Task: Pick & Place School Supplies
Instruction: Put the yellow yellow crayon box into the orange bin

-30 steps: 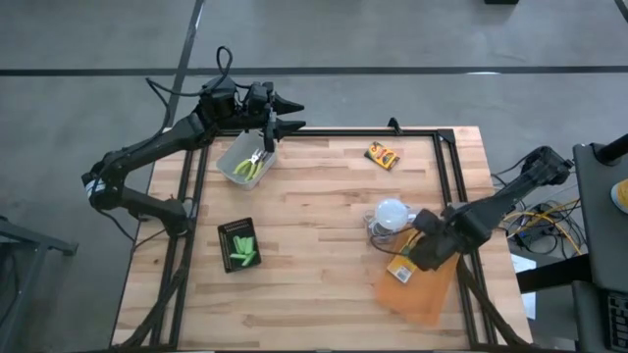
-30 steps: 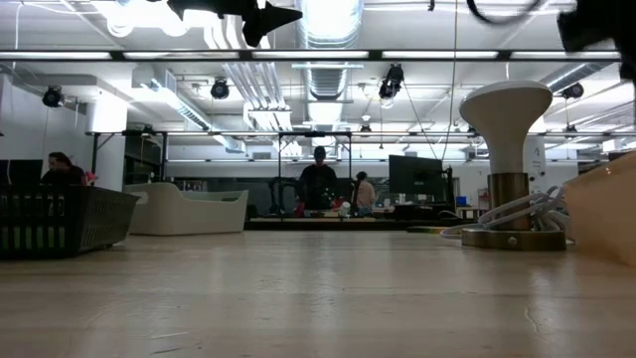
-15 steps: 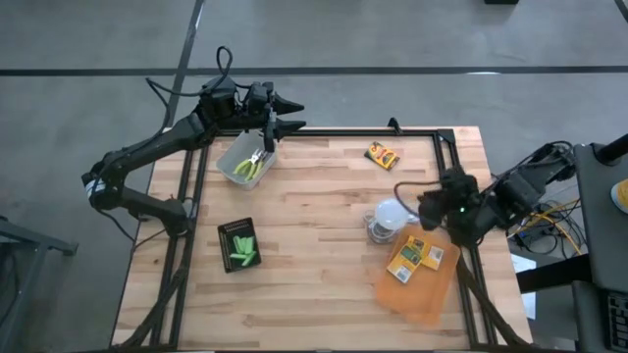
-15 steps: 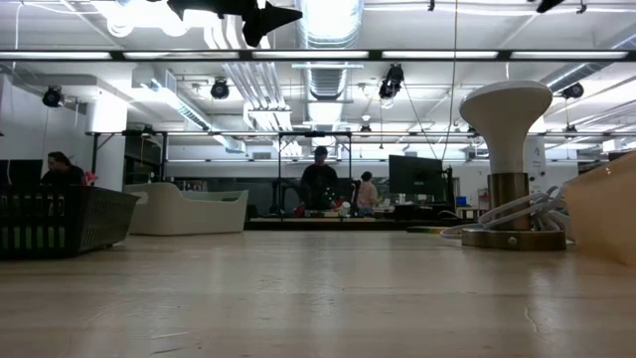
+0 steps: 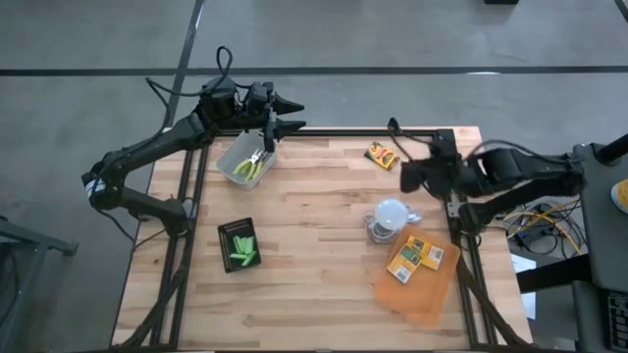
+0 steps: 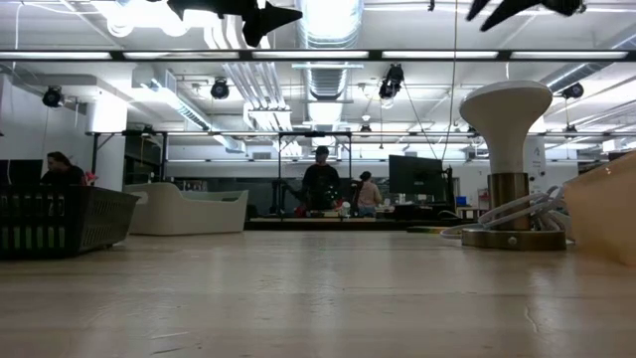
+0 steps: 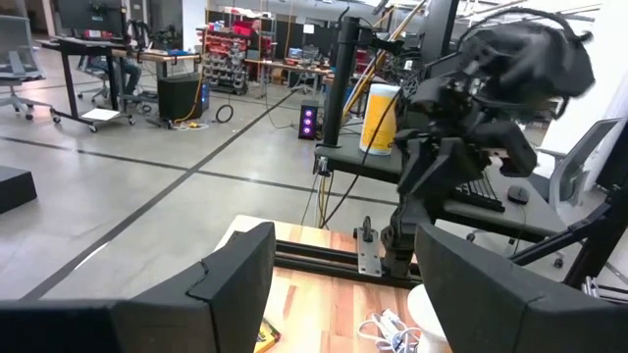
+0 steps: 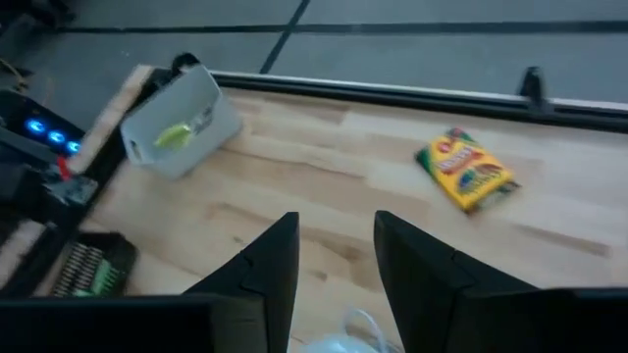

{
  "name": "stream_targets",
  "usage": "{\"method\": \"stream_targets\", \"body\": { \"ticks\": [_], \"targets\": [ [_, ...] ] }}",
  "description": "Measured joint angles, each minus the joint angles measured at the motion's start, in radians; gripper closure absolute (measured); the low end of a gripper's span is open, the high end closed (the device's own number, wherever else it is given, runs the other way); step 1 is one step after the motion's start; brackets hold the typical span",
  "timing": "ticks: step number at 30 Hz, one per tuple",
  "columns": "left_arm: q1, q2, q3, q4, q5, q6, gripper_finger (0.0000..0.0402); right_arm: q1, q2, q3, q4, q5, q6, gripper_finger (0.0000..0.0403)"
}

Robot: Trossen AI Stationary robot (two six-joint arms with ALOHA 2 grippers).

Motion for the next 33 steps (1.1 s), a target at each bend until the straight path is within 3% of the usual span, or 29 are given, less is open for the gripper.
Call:
{"method": "stream_targets", "body": {
  "ticks": [5,12,19,23,28,33],
  "targets": [
    [0.0,0.0,0.0,0.0,0.0,0.0,0.0149,-0.209,0.012,-0.043,0.206,-0.15,-0.169,0.0264],
    [0.0,0.0,0.0,0.0,0.0,0.0,0.0149,-0.46,0.085,-0.098,0.337,-0.377,-0.154,0.0266],
    [0.0,0.0,0.0,0.0,0.0,0.0,0.0149,-0.556,0.153,-0.113,0.399,-0.363,-0.079,0.0262],
    [0.0,0.0,0.0,0.0,0.0,0.0,0.0149,-0.572,0.186,-0.124,0.4,-0.261,0.013,0.0265],
    [0.0,0.0,0.0,0.0,0.0,0.0,0.0149,-0.583,0.209,-0.168,0.401,-0.093,0.016,0.0275],
    [0.0,0.0,0.0,0.0,0.0,0.0,0.0149,-0.618,0.207,-0.241,0.4,-0.085,0.038,0.0282]
  ]
}}
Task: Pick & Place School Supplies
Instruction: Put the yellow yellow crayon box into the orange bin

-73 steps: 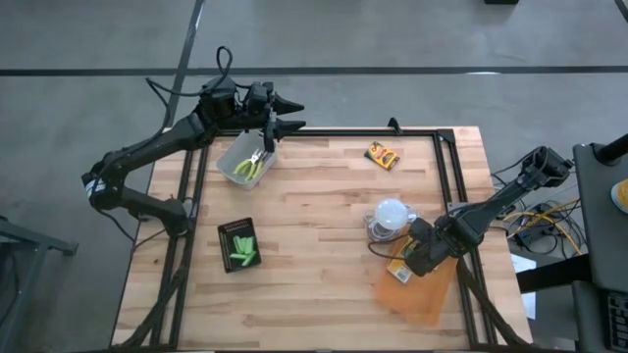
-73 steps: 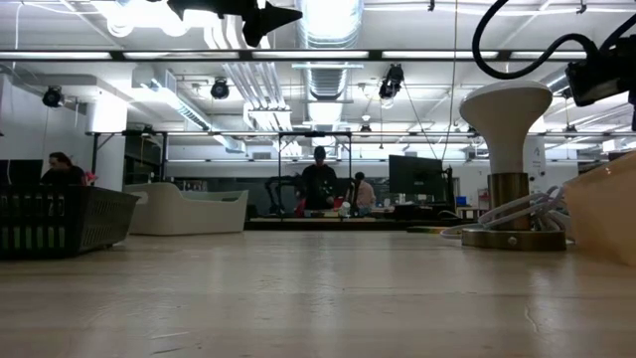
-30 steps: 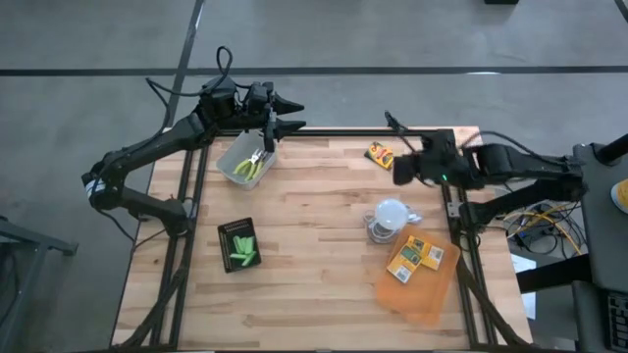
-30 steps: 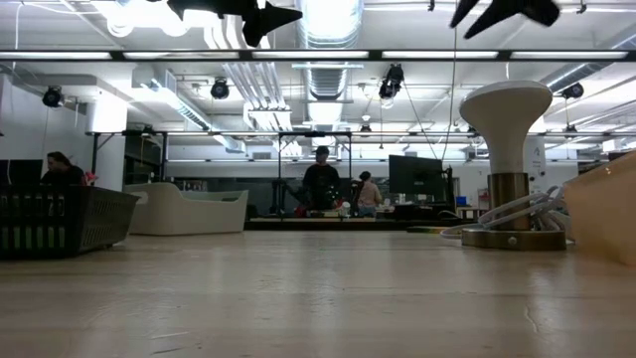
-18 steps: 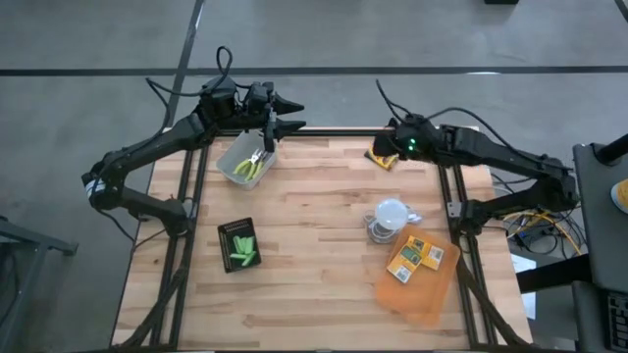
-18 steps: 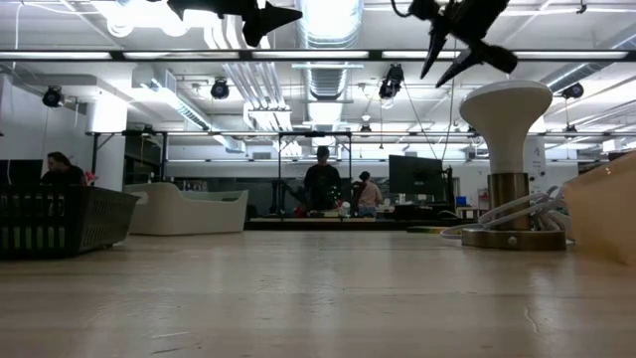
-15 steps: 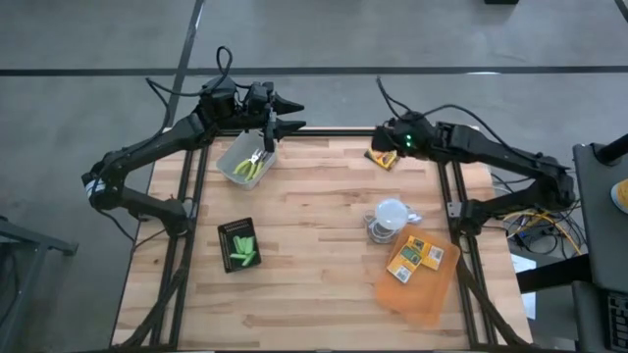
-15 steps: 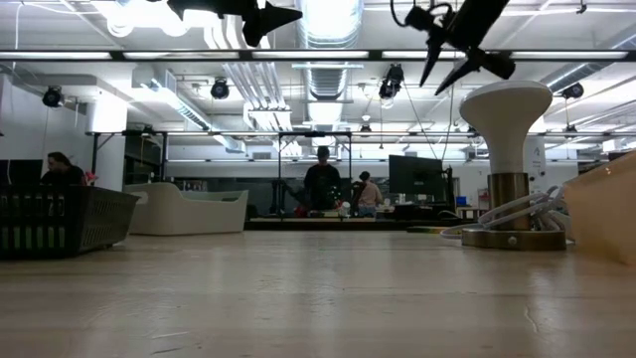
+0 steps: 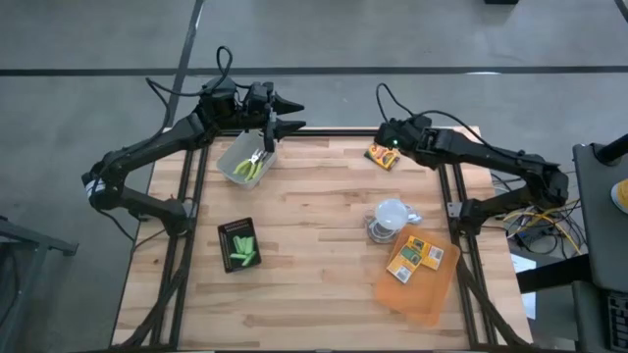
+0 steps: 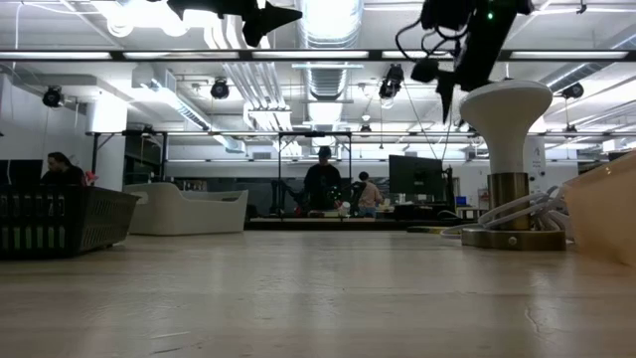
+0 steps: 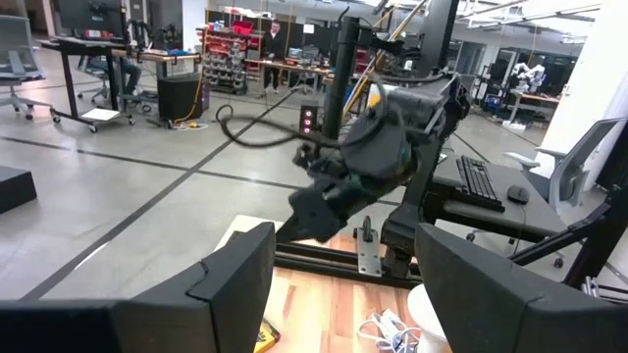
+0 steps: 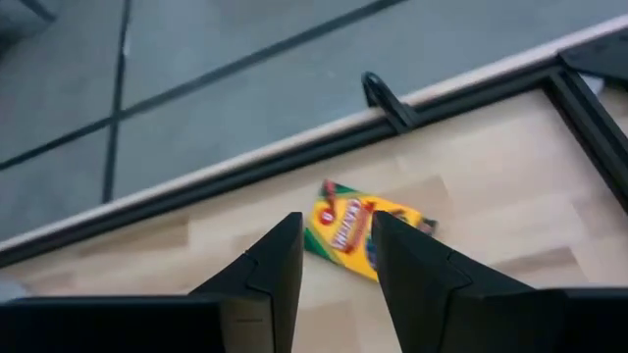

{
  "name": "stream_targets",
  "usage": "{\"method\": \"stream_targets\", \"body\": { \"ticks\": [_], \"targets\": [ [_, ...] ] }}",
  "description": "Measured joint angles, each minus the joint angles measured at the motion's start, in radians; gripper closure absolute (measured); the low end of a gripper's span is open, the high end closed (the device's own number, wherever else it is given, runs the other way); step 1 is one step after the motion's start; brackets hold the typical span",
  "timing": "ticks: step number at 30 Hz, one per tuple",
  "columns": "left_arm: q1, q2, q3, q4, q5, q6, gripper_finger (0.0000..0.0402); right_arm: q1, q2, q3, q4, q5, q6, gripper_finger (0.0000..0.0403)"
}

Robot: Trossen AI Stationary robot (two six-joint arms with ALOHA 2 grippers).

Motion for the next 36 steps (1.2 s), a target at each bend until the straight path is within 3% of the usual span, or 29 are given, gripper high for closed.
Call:
{"method": "stream_targets", "body": {
  "ticks": [10,22,31,36],
  "targets": [
    [0.0,0.0,0.0,0.0,0.0,0.0,0.0149,-0.047,-0.013,-0.134,0.016,-0.081,-0.012,0.0292],
    [0.0,0.0,0.0,0.0,0.0,0.0,0.0149,-0.053,-0.038,-0.196,0.044,-0.158,0.182,0.0299],
    [0.0,0.0,0.0,0.0,0.0,0.0,0.0149,-0.091,-0.066,-0.202,0.135,-0.287,0.063,0.03],
    [0.0,0.0,0.0,0.0,0.0,0.0,0.0149,-0.134,-0.066,-0.202,0.139,-0.296,-0.048,0.0294]
  ]
}}
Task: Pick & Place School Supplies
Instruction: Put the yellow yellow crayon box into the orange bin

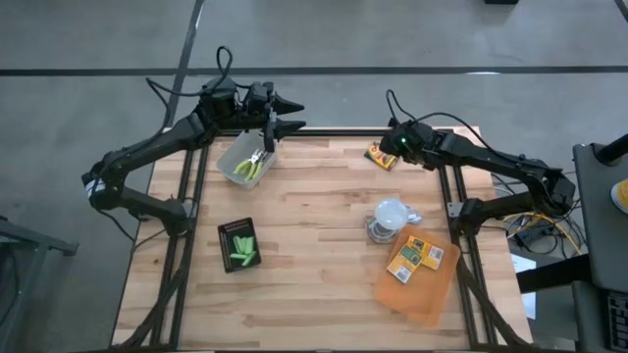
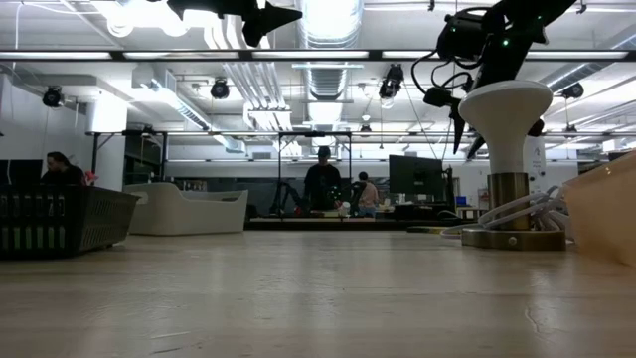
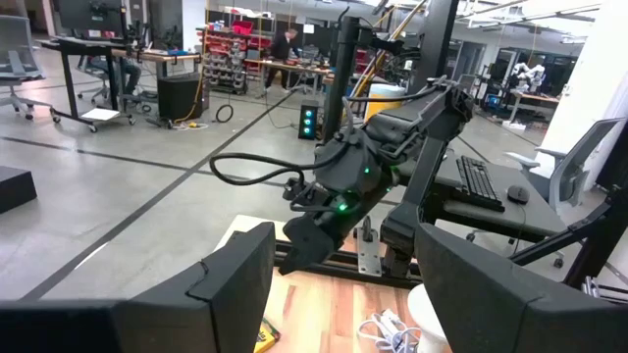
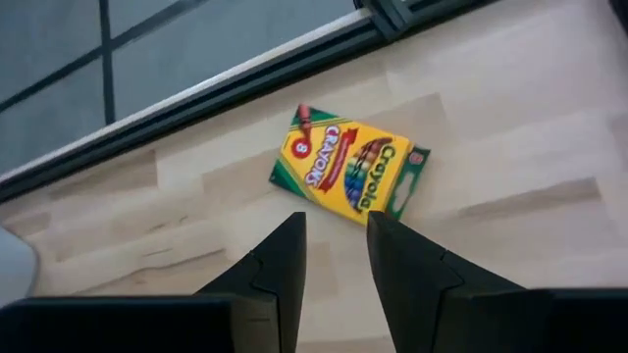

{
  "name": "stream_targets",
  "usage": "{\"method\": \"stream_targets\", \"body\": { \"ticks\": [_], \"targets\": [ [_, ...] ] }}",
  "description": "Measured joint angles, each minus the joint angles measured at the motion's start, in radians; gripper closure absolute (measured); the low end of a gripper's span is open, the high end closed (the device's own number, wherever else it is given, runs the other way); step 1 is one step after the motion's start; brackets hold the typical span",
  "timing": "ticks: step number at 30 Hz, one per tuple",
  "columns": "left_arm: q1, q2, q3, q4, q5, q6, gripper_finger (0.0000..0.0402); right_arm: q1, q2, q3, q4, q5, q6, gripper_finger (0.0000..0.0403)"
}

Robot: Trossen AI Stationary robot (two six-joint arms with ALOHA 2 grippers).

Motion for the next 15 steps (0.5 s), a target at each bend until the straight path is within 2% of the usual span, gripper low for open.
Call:
{"method": "stream_targets", "body": {
  "ticks": [6,15],
  "targets": [
    [0.0,0.0,0.0,0.0,0.0,0.0,0.0149,-0.011,0.0,0.0,0.011,0.0,-0.062,0.0293],
    [0.0,0.0,0.0,0.0,0.0,0.0,0.0149,-0.013,0.001,0.001,0.07,0.007,-0.14,0.0311]
  ]
}}
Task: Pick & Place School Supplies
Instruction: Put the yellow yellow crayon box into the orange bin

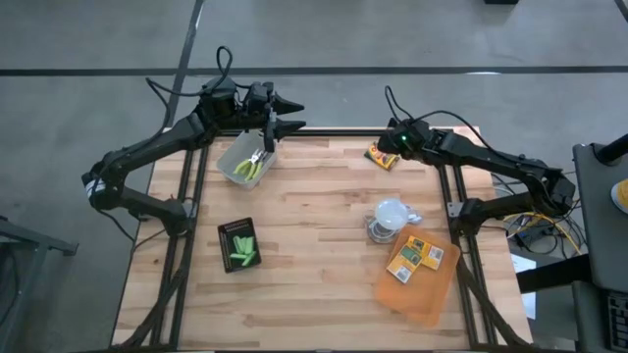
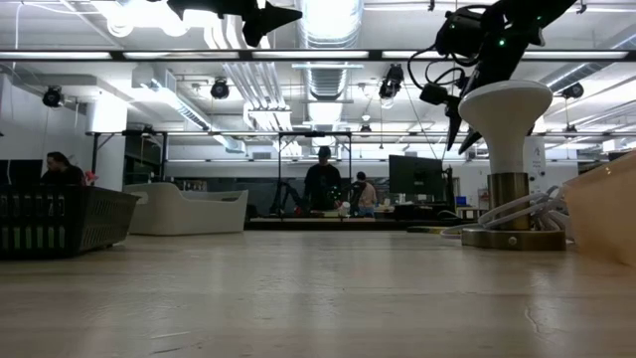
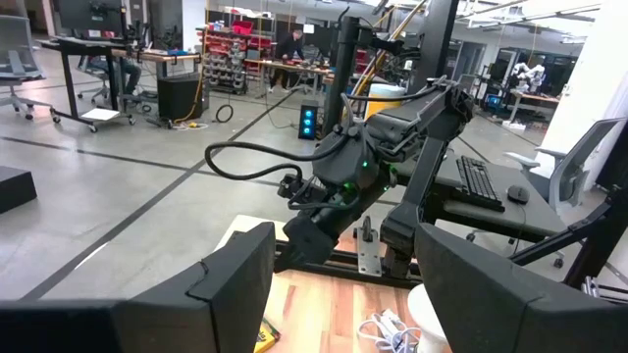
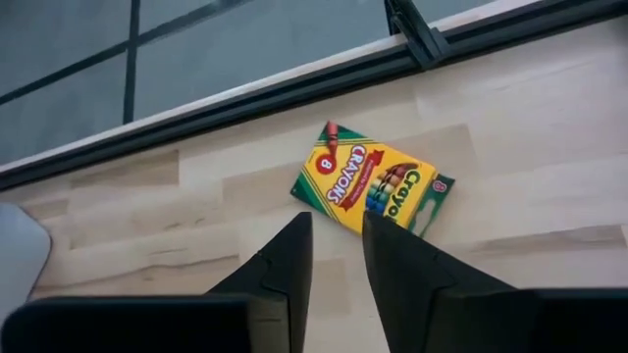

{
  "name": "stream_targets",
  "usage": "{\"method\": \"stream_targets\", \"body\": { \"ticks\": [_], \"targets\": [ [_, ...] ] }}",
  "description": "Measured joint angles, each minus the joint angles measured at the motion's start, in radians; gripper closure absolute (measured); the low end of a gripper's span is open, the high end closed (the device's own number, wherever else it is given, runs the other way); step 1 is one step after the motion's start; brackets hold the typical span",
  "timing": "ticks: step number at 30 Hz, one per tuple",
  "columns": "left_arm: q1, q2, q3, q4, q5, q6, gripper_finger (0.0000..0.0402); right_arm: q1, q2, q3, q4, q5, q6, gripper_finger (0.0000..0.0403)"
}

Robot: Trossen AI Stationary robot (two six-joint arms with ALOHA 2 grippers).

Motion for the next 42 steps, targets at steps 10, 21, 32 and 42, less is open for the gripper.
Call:
{"method": "stream_targets", "body": {
  "ticks": [10,21,32,42],
  "targets": [
    [0.0,0.0,0.0,0.0,0.0,0.0,0.0149,0.0,0.001,0.0,0.001,0.0,-0.015,0.0327],
    [0.0,0.0,0.0,0.0,0.0,-0.006,0.0149,0.0,0.001,0.0,0.079,0.046,-0.002,0.0324],
    [0.0,0.0,0.0,0.0,0.0,-0.025,0.0149,0.002,0.001,0.0,0.158,0.003,-0.056,0.0344],
    [-0.001,0.005,0.0,0.005,-0.095,-0.168,0.0149,-0.006,0.009,0.0,0.17,0.0,-0.278,0.0337]
  ]
}}
